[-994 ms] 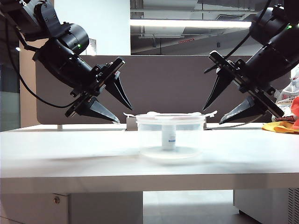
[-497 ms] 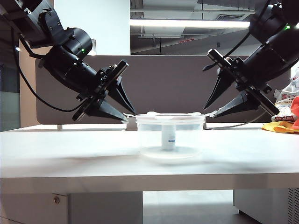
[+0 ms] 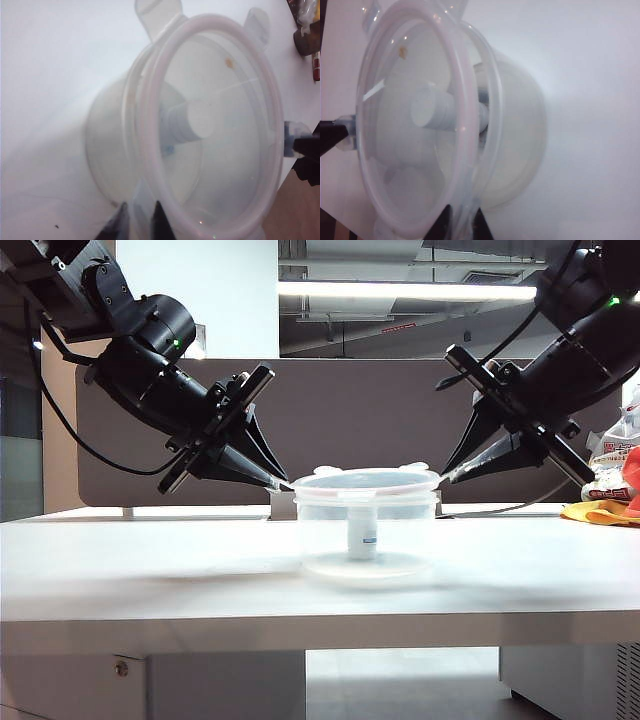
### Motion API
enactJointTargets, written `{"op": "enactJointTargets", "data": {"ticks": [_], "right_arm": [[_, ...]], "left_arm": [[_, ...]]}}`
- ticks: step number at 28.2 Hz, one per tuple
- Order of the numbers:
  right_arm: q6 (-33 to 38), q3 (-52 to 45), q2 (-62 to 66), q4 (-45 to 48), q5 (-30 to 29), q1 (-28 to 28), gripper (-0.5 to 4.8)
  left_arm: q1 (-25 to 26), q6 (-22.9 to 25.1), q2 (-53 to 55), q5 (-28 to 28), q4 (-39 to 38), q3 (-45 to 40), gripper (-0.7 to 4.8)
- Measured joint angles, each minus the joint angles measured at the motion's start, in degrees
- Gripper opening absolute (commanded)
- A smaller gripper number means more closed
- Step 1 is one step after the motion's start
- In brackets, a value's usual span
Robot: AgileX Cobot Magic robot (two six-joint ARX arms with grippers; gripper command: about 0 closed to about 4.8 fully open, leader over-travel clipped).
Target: Remove the lid of the round box, pick up the small white medicine bottle inside, and place it on the table.
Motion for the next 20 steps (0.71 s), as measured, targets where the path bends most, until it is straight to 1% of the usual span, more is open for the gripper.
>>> {"op": "enactJointTargets", "data": {"ticks": [1, 5, 7, 10, 12, 16, 20], "right_arm": [[0.0, 0.0, 0.0, 0.2, 0.0, 0.0, 0.20], [0.0, 0.0, 0.0, 0.2, -0.6, -0.1, 0.20], [0.0, 0.0, 0.0, 0.6, -1.3, -0.2, 0.08], [0.0, 0.4, 0.0, 0.6, -3.1, -0.2, 0.08], [-0.2, 1.7, 0.0, 0.4, -4.1, -0.1, 0.08], [-0.6, 4.9, 0.2, -0.9, -4.3, 2.9, 0.07], [-0.7, 5.8, 0.1, -1.2, -4.4, 5.1, 0.07]], "left_arm": [[0.0, 0.0, 0.0, 0.0, 0.0, 0.0, 0.16], [0.1, -0.7, 0.0, 0.8, 0.4, 0.1, 0.16], [0.1, -0.6, 0.0, 0.8, 0.4, 0.1, 0.16], [0.2, -0.6, -0.6, 0.6, 0.4, 0.1, 0.16], [0.3, -0.1, -1.6, -0.1, 0.4, 0.1, -0.06], [0.9, 0.7, -3.2, -3.1, 0.3, 0.0, -0.06], [1.1, 1.9, -3.2, -4.9, -2.5, -0.1, -0.06]]}}
